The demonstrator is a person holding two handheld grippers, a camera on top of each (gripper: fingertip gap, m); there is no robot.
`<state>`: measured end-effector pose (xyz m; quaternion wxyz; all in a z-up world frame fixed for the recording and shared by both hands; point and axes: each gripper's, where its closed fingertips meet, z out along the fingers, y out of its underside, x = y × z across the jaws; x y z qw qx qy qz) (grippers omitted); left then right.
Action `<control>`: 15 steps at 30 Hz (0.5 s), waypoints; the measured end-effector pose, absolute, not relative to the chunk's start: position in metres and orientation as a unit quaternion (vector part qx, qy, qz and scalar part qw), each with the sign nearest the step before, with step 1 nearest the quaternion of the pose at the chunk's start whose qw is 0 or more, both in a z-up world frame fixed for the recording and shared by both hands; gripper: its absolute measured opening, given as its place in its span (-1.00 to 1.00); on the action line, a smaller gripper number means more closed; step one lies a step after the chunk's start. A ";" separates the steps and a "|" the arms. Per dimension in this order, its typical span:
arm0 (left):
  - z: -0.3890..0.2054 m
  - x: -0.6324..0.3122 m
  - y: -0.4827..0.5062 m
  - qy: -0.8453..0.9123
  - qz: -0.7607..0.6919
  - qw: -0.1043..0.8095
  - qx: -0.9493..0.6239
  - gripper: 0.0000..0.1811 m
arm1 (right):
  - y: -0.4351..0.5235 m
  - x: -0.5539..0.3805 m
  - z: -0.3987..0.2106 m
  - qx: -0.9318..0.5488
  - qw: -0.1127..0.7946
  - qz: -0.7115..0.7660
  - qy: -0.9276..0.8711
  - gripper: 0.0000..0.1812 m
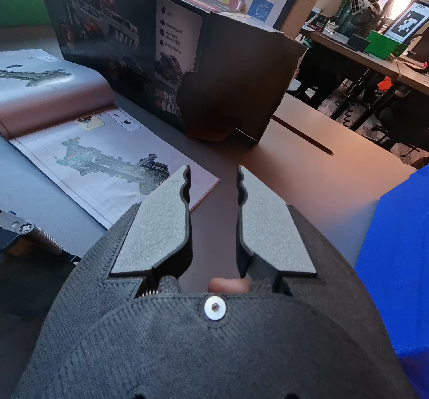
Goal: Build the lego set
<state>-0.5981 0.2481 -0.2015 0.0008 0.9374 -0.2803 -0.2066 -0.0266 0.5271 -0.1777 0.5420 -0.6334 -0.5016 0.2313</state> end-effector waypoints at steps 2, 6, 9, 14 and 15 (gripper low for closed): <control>-0.212 -0.583 0.250 -0.330 -0.191 0.009 0.924 -0.50 | 0.527 -0.026 -0.175 -0.632 0.546 0.233 -0.499 -0.60; -0.224 -0.589 0.244 -0.354 -0.186 0.050 0.915 -0.85 | 0.527 -0.024 -0.171 -0.629 0.551 0.242 -0.492 -0.61; -0.216 -0.591 0.256 -0.366 -0.183 0.017 0.912 -0.86 | 0.527 -0.025 -0.174 -0.631 0.545 0.241 -0.496 -0.61; -0.175 -0.563 0.310 -0.338 -0.167 -0.179 0.909 -0.75 | 0.526 -0.027 -0.178 -0.631 0.539 0.238 -0.504 -0.61; -0.176 -0.554 0.320 -0.338 -0.153 -0.201 0.907 -0.70 | 0.526 -0.028 -0.179 -0.633 0.537 0.238 -0.504 -0.61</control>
